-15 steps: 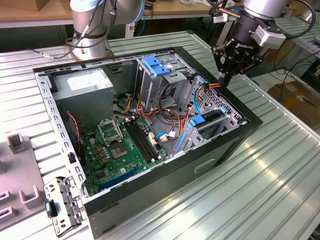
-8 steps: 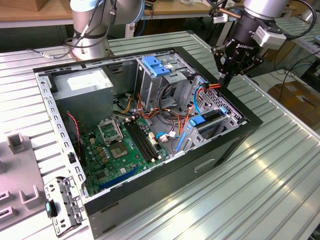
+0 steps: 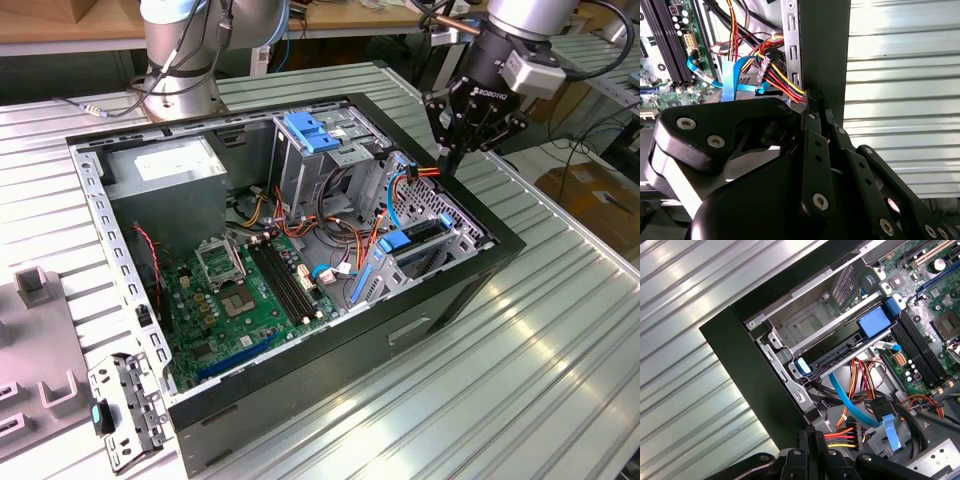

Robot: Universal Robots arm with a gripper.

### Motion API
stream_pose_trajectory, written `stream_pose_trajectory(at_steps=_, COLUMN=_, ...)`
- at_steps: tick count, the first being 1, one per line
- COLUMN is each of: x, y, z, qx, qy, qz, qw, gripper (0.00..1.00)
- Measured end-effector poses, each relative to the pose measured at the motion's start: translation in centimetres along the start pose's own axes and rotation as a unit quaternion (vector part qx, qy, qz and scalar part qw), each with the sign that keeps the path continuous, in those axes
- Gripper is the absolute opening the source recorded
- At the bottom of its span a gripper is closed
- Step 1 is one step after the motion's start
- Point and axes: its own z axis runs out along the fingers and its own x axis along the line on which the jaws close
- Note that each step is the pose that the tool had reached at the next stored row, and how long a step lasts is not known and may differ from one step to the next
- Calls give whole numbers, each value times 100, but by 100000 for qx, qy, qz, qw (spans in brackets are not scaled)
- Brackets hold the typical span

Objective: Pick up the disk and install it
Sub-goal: 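Insert the first disk wire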

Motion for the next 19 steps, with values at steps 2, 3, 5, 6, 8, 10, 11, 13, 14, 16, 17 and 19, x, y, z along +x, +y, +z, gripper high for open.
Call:
stream_pose_trajectory(at_steps=2, x=-2, y=2, z=0, qx=-7, qy=-22, qz=509, qw=99999, gripper=17)
stream_pose_trajectory(at_steps=3, x=-5, y=4, z=1, qx=-6, qy=-30, qz=637, qw=99998, gripper=17)
stream_pose_trajectory(at_steps=5, x=-15, y=10, z=1, qx=-8, qy=-36, qz=692, qw=99998, gripper=17)
stream_pose_trajectory(at_steps=6, x=-20, y=14, z=1, qx=-8, qy=-35, qz=693, qw=99998, gripper=17)
stream_pose_trajectory(at_steps=8, x=-28, y=20, z=1, qx=-7, qy=-35, qz=691, qw=99998, gripper=17)
stream_pose_trajectory(at_steps=10, x=-34, y=25, z=1, qx=-10, qy=-35, qz=734, qw=99997, gripper=17)
stream_pose_trajectory(at_steps=11, x=-34, y=25, z=1, qx=-11, qy=-37, qz=915, qw=99996, gripper=17)
stream_pose_trajectory(at_steps=13, x=-35, y=25, z=1, qx=-32, qy=-99, qz=2284, qw=99974, gripper=17)
stream_pose_trajectory(at_steps=14, x=-36, y=25, z=1, qx=-48, qy=-132, qz=3100, qw=99952, gripper=17)
stream_pose_trajectory(at_steps=16, x=-35, y=25, z=1, qx=-76, qy=-187, qz=4555, qw=99896, gripper=17)
stream_pose_trajectory(at_steps=17, x=-35, y=25, z=2, qx=-80, qy=-219, qz=5204, qw=99864, gripper=17)
stream_pose_trajectory(at_steps=19, x=-35, y=25, z=2, qx=-101, qy=-279, qz=6590, qw=99782, gripper=17)
